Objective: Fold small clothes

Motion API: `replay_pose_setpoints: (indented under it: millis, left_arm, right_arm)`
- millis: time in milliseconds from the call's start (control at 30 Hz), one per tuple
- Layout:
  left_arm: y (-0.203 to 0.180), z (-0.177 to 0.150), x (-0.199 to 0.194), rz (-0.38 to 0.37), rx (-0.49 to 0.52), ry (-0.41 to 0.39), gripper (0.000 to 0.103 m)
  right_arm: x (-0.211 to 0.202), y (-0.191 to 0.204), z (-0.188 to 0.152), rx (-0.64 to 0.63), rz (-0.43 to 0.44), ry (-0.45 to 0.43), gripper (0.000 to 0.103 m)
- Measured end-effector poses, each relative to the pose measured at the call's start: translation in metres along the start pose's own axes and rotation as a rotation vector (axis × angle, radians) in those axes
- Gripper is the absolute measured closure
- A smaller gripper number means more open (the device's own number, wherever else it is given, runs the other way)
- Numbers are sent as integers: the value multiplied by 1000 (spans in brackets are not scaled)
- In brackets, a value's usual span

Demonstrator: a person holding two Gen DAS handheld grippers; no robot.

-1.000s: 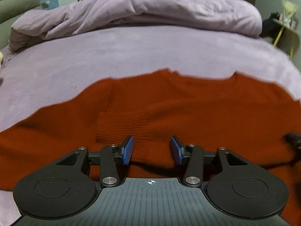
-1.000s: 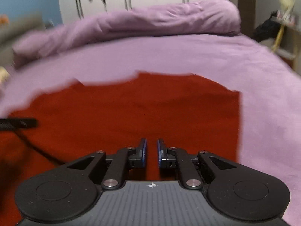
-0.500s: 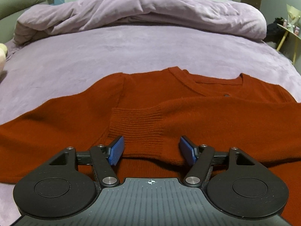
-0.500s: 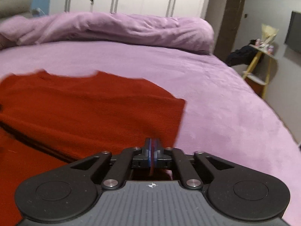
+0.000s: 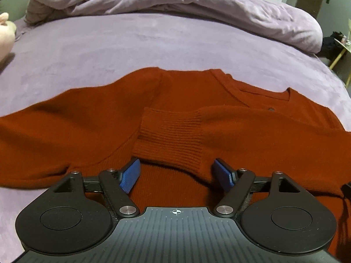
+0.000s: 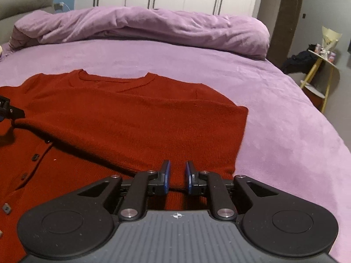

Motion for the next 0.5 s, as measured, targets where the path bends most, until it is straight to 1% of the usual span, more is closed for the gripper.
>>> replay_pose_setpoints:
  millis: [67,100,133,200,233,300,333,433,500]
  left_arm:
    - [5,0,-5,-10,-4,10,24]
    - [9,0,-9,-15,-16,19,24]
    - [14,-1,-14,-23,-36,30,24]
    - [32,-7,-29,-80,-91,29,24]
    - [45,-10,-37,-102,-124,23,23]
    - [82,-16,-54,-110,-211,-5,19]
    - [102,-19,-61,-93,-258,-21,18]
    - [178,-26,-77,7,-424,-73,19]
    - [231,-31,-83,75,-558,-99,21]
  right_arm:
    - [-15,2,2,43,23,13,83]
    - [-25,3,0,83,68,21,75]
    - [-34,3,-2,126,106,26,71]
    - [-55,7,-11,197,166,23,69]
    - [-65,10,-16,216,183,22,67]
    - [-81,15,-28,247,208,27,64]
    - [-86,16,-33,261,222,30,63]
    - [-96,19,-41,282,261,39,62]
    - [-100,22,-40,260,251,31,60]
Point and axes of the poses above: each gripper's, at about its wrist camera, not at the fingertips, and x roughly the way its jaws point, y to its left, z to its top, the point moved 4 cm from there along x, roughly the way its jaws point, and after that the axes turned 7 degrees about -x, right-handed, at the moved point
